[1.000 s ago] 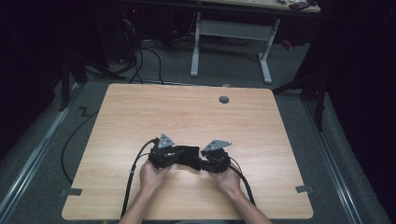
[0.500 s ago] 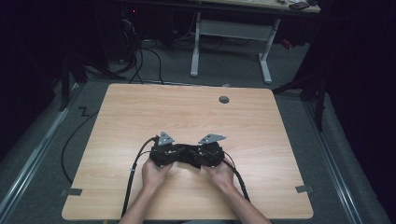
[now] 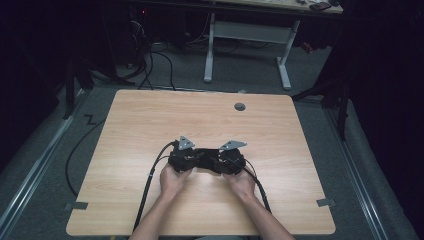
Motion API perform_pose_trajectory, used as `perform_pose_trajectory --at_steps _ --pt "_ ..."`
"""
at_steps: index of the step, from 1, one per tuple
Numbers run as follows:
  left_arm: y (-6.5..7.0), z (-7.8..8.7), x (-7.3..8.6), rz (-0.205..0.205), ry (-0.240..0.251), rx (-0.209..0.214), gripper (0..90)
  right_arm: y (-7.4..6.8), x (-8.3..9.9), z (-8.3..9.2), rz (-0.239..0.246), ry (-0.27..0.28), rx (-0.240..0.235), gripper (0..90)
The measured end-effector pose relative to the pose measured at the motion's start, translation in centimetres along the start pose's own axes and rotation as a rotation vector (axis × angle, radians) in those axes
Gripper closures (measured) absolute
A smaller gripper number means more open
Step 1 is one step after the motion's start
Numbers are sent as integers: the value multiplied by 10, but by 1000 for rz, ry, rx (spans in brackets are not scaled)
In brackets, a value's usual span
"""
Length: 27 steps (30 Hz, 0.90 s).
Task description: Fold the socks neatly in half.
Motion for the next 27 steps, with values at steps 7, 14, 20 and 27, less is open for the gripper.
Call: perform_pose_trajectory --at_steps 7,14,20,27 --pt "1 -11 -5 -2 11 -12 700 12 -1 -2 -9 14 31 606" --pt "0 -6 -7 2 -9 3 631 15 -1 -2 -18 9 22 604" --pt "3 5 -9 -30 -15 9 583 14 0 -1 -11 6 11 605" --pt "1 0 -1 -14 -41 14 591 13 0 -4 -12 4 -1 604"
Point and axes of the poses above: each handheld gripper's, and its own axes: z roughly backward along the jaws, x roughly out of its underside, y roughly to its right, the point moved 3 cm from there along -z, roughly forward along the jaws, and after that the axes turned 13 degrees about -z, right-handed, at the moved point
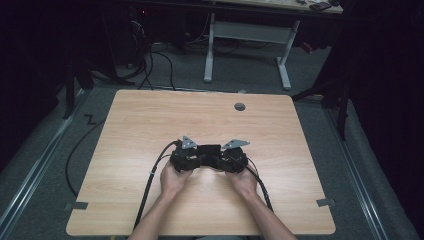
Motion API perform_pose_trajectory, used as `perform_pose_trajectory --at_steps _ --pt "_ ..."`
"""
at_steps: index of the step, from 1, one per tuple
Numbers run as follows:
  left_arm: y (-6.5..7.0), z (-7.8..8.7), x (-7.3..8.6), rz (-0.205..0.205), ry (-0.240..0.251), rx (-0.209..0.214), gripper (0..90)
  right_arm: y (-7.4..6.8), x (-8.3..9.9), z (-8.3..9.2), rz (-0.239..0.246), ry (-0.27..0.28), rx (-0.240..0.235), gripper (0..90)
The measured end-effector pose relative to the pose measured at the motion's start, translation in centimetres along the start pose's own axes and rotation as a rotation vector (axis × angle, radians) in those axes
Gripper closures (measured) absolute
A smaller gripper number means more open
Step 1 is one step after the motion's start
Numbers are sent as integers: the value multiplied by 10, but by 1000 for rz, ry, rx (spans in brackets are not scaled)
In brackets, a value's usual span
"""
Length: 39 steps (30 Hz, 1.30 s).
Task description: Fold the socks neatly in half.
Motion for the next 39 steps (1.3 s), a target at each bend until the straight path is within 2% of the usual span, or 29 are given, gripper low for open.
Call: perform_pose_trajectory --at_steps 4,9,12,15,22,29,39 --pt "0 9 -2 4 37 -5 558 0 -2 4 -11 19 -19 583" --pt "-3 23 -7 0 85 -29 522 -2 -8 21 -20 83 -35 579" --pt "-6 30 -8 -2 91 -40 513 0 -11 32 -33 123 -42 581" --pt "-8 33 -7 0 92 -48 509 1 -12 38 -35 139 -40 587" --pt "-14 47 0 37 117 -58 500 4 -9 49 -29 150 -38 602" --pt "-22 66 6 67 157 -88 496 12 -7 64 -52 170 -45 603" --pt "-30 84 18 97 172 -111 494 26 -2 83 -88 208 -42 601"
Point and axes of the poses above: each handheld gripper's, and its own axes: z roughly backward along the jaws, x roughly out of its underside, y roughly to its right, the point moved 3 cm from there along -z, roughly forward along the jaws, and after that the axes turned 13 degrees about -z, right-handed, at the moved point
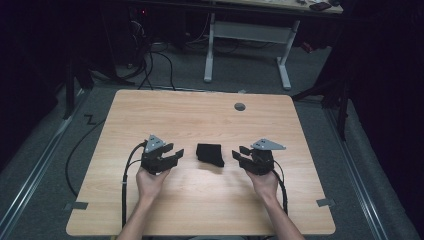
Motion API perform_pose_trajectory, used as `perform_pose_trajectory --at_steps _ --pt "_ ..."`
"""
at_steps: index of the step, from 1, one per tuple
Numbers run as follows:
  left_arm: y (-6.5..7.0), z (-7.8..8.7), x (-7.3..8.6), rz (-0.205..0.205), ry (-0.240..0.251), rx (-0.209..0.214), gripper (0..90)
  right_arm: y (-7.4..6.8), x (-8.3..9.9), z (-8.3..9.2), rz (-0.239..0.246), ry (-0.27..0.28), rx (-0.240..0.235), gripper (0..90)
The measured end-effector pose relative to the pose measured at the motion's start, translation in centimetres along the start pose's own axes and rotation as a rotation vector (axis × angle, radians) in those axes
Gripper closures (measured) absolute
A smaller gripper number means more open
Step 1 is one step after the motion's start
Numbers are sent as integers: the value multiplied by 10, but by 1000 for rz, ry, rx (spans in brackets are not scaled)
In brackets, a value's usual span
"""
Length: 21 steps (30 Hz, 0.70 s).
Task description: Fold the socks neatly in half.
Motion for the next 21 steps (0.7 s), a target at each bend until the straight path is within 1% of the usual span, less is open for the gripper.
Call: perform_pose_trajectory --at_steps 1,2,3,7,9,11,15,21 --pt "0 0 0 0 0 0 494 0 0 0 0 0 0 601" --pt "-2 2 1 1 -5 -4 493 4 2 4 -15 11 -1 601" --pt "-2 4 1 0 -2 -6 493 5 3 5 -17 11 1 601" --pt "-6 10 4 22 16 -16 493 10 5 11 -25 18 3 601" --pt "-8 13 6 29 17 -20 493 12 5 14 -31 24 2 601" --pt "-10 16 10 38 15 -23 492 13 6 17 -29 31 4 601" --pt "-12 21 15 44 10 -33 489 18 9 22 -36 38 11 601" --pt "-15 26 23 63 11 -43 487 27 16 27 -56 34 22 602"
Point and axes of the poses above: each handheld gripper's, and its own axes: z roughly backward along the jaws, x roughly out of its underside, y roughly to its right, the point moved 3 cm from there along -z, roughly forward along the jaws, and after that the axes turned 13 degrees about -z, right-handed, at the moved point
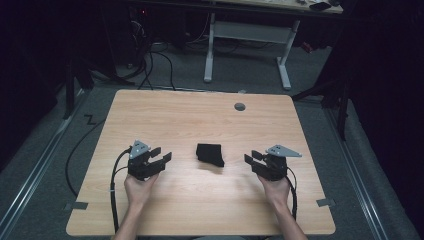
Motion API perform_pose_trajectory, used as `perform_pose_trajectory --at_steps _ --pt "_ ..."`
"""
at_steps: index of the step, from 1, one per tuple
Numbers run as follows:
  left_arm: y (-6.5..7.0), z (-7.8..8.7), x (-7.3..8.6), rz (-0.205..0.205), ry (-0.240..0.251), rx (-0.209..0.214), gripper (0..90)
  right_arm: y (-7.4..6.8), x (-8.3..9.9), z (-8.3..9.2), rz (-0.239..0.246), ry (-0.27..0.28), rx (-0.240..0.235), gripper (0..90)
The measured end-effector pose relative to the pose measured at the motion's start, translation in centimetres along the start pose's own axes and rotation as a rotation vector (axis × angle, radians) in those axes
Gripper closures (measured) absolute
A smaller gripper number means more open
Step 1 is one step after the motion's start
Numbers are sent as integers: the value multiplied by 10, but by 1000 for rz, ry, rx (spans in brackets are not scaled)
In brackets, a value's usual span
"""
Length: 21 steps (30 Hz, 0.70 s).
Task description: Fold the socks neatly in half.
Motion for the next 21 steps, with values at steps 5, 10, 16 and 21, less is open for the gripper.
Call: perform_pose_trajectory --at_steps 5,10,16,21 --pt "-3 2 6 6 -12 -10 483 7 4 5 -18 4 8 602" --pt "-8 7 12 23 -13 -28 481 15 9 7 -29 -6 18 601" --pt "-13 9 21 37 -33 -42 478 23 11 11 -36 -2 40 600" --pt "-19 11 25 44 -45 -63 476 32 14 13 -53 -6 61 599"
Point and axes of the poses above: each handheld gripper's, and its own axes: z roughly backward along the jaws, x roughly out of its underside, y roughly to its right, the point moved 3 cm from there along -z, roughly forward along the jaws, and after that the axes turned 13 degrees about -z, right-handed, at the moved point
